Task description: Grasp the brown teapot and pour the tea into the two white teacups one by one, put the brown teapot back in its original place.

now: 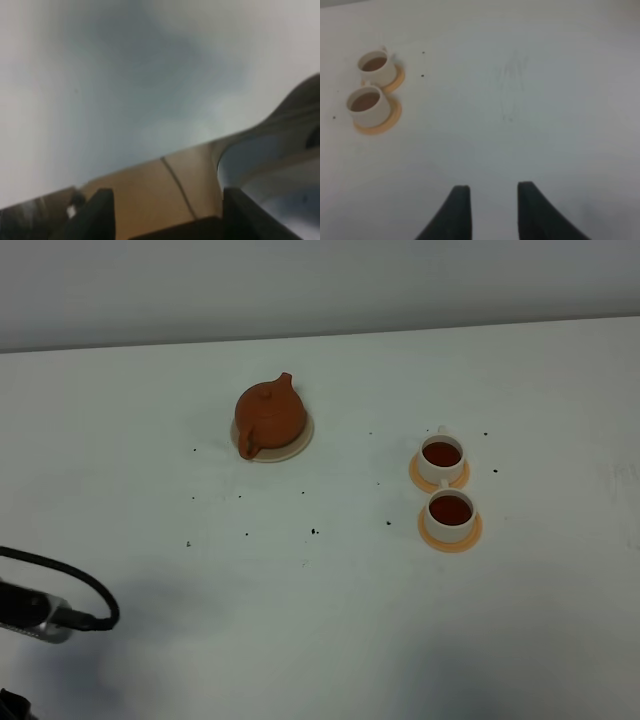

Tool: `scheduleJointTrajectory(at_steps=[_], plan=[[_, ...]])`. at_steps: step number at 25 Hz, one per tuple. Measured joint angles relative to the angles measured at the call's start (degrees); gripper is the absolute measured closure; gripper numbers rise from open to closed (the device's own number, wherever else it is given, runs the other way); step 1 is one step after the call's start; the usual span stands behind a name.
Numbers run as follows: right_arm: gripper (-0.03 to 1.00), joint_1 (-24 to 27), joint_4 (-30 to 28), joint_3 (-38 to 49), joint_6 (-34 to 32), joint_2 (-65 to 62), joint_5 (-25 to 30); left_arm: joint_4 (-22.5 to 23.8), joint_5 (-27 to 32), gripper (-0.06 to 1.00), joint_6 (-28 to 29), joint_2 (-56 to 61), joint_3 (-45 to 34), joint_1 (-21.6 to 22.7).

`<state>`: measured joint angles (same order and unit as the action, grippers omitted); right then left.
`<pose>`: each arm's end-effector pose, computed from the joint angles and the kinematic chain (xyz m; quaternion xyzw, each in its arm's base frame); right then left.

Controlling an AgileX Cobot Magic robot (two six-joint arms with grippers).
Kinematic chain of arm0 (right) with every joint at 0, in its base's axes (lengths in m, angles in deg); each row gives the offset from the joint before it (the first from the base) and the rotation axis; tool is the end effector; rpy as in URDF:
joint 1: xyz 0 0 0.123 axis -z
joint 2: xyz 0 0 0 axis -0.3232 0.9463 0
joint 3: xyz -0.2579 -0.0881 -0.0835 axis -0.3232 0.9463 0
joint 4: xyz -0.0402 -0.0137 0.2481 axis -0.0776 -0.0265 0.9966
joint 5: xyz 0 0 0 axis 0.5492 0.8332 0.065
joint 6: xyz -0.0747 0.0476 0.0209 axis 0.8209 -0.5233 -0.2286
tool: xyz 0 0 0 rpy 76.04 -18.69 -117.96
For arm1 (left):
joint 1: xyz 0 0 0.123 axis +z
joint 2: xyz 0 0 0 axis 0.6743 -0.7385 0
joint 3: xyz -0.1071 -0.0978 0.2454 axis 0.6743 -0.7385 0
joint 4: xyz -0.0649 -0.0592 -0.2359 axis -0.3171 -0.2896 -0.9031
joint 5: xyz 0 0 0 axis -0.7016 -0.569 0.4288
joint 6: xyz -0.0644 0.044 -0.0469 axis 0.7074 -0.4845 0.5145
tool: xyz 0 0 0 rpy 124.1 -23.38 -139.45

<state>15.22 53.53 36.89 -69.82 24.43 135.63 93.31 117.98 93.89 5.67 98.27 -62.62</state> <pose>-0.0055 0.0013 0.2727 -0.0062 0.8587 0.0394 0.5108 0.1049 -0.0292 0.2380 0.1383 0.9776 0.0161 0.1577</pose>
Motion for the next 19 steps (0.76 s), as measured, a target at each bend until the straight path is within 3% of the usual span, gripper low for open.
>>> scheduleJointTrajectory(at_steps=[10,13,19], plan=[[0.72,0.0,0.0,0.0,0.0,0.0,0.0,0.1,0.2,0.46,-0.8,19.7,-0.1,18.5],[0.72,0.0,0.0,0.0,0.0,0.0,0.0,0.1,0.3,0.46,-2.3,25.0,-0.4,21.2],[0.72,0.0,0.0,0.0,0.0,0.0,0.0,-0.1,0.3,0.46,-2.8,35.7,-0.4,21.6]])
